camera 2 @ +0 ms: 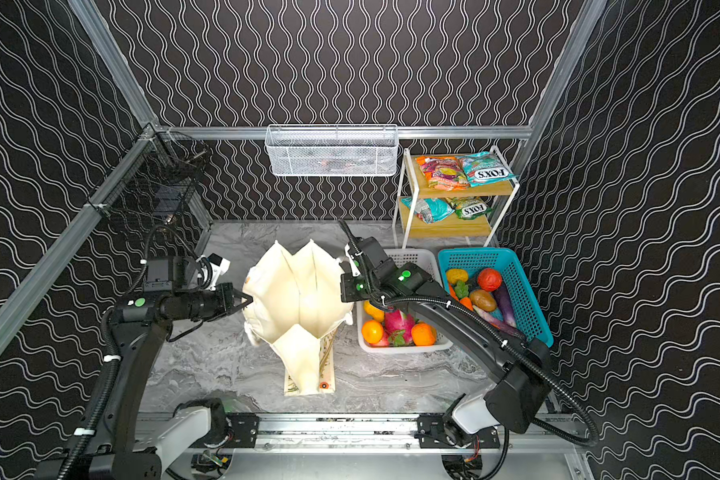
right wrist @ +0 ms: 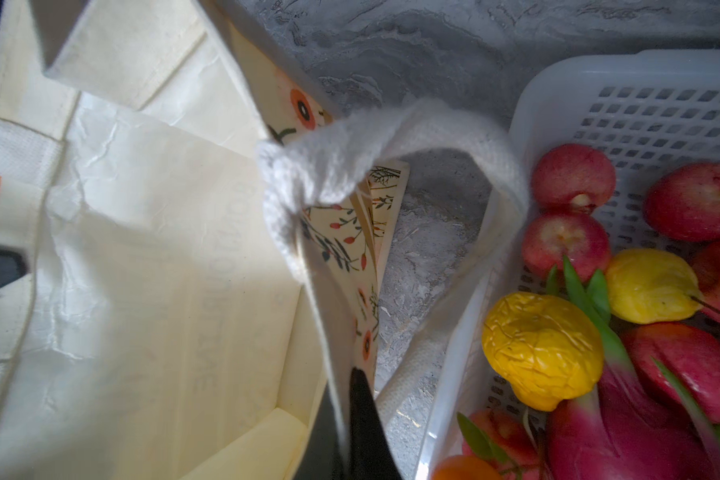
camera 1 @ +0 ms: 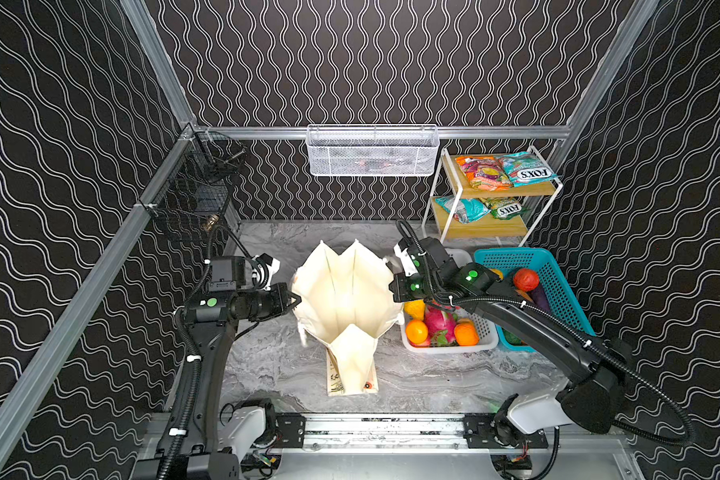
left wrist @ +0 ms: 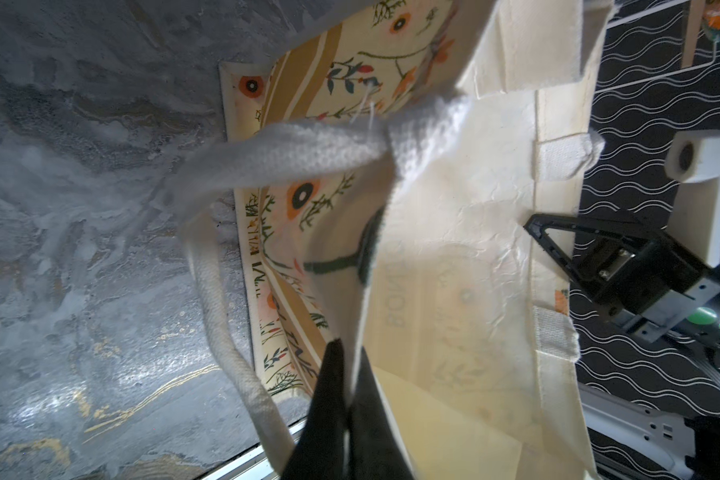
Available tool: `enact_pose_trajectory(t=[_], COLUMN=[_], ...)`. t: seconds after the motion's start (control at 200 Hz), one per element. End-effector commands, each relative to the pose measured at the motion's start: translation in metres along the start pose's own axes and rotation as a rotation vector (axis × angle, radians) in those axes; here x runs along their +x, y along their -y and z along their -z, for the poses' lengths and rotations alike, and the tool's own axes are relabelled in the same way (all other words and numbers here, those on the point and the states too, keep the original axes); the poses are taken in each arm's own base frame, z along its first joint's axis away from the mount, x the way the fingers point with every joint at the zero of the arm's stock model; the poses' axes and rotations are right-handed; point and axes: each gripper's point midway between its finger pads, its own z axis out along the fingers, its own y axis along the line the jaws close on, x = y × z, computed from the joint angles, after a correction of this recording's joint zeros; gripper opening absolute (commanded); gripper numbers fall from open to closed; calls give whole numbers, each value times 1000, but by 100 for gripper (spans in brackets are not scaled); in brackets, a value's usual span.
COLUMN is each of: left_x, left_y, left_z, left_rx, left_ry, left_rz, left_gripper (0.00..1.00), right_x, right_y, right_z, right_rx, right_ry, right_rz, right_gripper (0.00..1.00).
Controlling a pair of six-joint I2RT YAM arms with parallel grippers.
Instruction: Place the food into the grocery bag and tie it
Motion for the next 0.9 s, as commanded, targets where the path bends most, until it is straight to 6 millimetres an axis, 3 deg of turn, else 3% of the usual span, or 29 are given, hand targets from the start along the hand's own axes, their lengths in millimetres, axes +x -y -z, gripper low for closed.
enact_pose_trajectory(t=[0.0,0.325,0.501,0.596,0.736,0.896], left_x=[5,5,5,5,4,3], left_y=[-3,5,6,5,5,5], left_z=[1,2,3,3,3,4], left_rx=[-16,20,21,19,17,18], left_ry=[-18,-18,-17,-19,-18,-10], left_rz=[-17,-17,-18,-17,-18,-18], left_gripper=[0,0,0,0,0,0], right_x=[-1,-9,-22,-34,-54,-62], right_y=[1,-22,-36,-44,-48,-20], right_z=[5,19,33,52,88,120], right_rx=[22,-27,-41,-37,-21,84], right_ry=[8,32,68,114,213,340], right_rz=[-8,32,48,48,38,-41], right_gripper=[5,39,63,77,86,93])
